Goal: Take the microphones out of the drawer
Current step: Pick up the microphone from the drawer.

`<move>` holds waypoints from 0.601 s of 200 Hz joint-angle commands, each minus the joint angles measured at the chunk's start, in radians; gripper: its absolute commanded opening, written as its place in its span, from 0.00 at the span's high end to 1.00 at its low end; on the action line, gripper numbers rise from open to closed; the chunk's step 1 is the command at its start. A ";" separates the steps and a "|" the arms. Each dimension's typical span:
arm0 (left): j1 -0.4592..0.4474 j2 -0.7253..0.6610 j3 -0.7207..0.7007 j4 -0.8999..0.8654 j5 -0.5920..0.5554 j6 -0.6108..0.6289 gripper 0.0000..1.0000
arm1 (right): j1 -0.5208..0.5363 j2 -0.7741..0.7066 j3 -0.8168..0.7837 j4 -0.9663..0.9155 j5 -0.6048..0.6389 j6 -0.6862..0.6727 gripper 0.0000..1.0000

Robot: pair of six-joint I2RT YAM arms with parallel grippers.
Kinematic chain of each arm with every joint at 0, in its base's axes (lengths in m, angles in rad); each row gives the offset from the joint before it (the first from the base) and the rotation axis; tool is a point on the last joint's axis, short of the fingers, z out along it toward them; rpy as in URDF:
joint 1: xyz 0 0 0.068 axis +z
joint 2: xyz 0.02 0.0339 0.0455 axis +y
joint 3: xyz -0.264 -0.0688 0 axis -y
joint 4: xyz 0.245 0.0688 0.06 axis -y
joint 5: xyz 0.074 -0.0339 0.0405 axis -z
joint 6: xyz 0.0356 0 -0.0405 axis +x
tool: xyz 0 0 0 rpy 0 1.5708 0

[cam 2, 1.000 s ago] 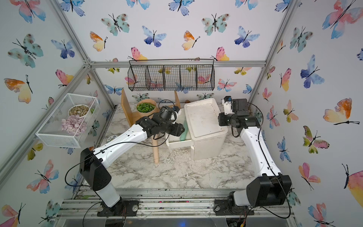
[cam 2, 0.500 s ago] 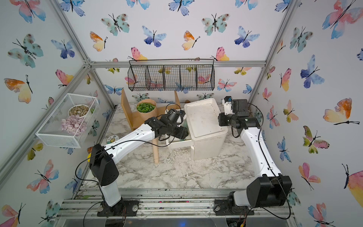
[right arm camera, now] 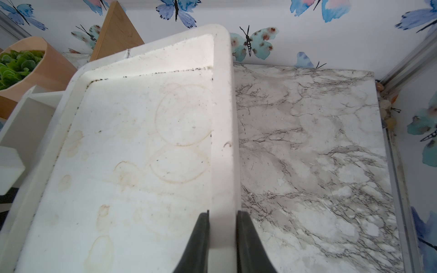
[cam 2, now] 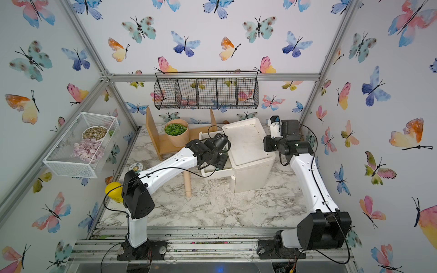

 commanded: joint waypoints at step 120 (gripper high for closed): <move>-0.015 -0.036 -0.073 0.075 -0.111 -0.128 0.77 | 0.006 -0.019 0.001 0.075 -0.096 0.063 0.94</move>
